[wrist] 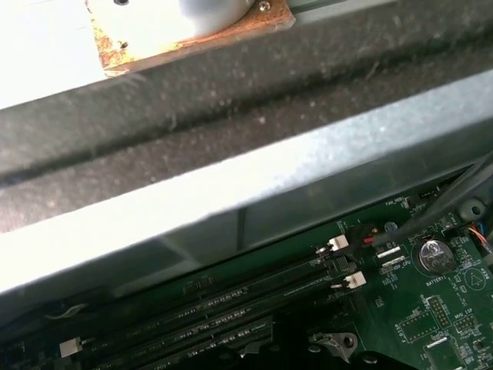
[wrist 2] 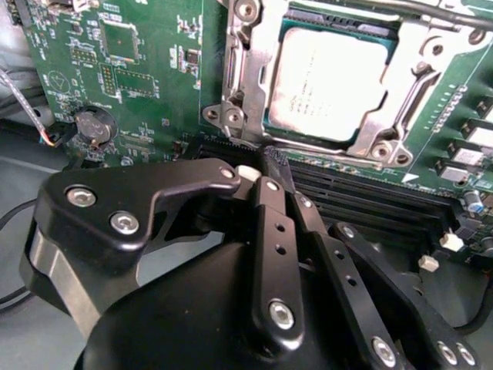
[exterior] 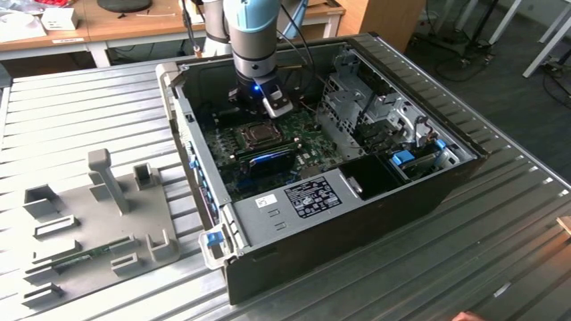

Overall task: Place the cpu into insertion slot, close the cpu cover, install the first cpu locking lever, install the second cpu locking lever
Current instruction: 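Install the first cpu locking lever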

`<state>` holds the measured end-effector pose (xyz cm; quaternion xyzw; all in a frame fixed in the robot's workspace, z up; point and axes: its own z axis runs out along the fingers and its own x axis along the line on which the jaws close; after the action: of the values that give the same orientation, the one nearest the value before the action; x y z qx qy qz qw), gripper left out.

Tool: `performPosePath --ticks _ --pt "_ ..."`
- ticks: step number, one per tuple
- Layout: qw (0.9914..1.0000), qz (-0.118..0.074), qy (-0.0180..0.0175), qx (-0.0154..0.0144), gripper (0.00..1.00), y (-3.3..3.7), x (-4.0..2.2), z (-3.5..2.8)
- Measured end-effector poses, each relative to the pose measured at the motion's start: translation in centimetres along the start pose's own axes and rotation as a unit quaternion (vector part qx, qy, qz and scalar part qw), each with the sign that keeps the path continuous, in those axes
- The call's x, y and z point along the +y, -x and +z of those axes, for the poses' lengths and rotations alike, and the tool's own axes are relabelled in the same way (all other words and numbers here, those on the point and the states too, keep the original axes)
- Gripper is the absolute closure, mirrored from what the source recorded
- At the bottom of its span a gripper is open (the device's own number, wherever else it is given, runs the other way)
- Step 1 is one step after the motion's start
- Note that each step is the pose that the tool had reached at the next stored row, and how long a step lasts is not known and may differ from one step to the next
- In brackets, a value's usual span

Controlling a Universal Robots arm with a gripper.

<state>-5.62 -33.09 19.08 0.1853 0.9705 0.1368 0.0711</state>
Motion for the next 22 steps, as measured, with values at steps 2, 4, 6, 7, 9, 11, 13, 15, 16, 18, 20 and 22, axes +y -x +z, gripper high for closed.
performPosePath --ticks 2,4,6,7,9,11,13,15,16,18,20,22 --pt "1.0 0.0 -0.0001 -0.0001 0.9 0.0 0.0 0.0" --pt "1.0 0.0 -0.0003 -0.0001 0.9 0.0 0.0 0.0" --pt "1.0 0.0 -0.0005 -0.0001 0.9 -0.01 -0.03 0.02" --pt "1.0 0.0 -0.0004 -0.0001 0.9 -0.01 -0.04 0.03" --pt "1.0 0.0 -0.0008 -0.0001 0.9 0.0 -0.09 -0.01" --pt "1.0 0.0 -0.001 -0.0001 0.9 0.01 -0.1 0.01" --pt "1.0 0.0 -0.0011 -0.0002 0.9 0.01 -0.1 0.01" --pt "1.0 0.0 -0.001 -0.0003 0.9 0.01 -0.09 0.04" --pt "1.0 0.0 -0.0008 -0.0003 0.9 0.02 -0.09 0.04" --pt "1.0 0.0 -0.0008 -0.0003 0.9 0.02 -0.09 0.04" --pt "1.0 0.0 -0.0008 -0.0004 0.9 0.02 -0.08 0.03" --pt "1.0 0.0 -0.0006 -0.0004 0.9 0.03 -0.06 -0.05"
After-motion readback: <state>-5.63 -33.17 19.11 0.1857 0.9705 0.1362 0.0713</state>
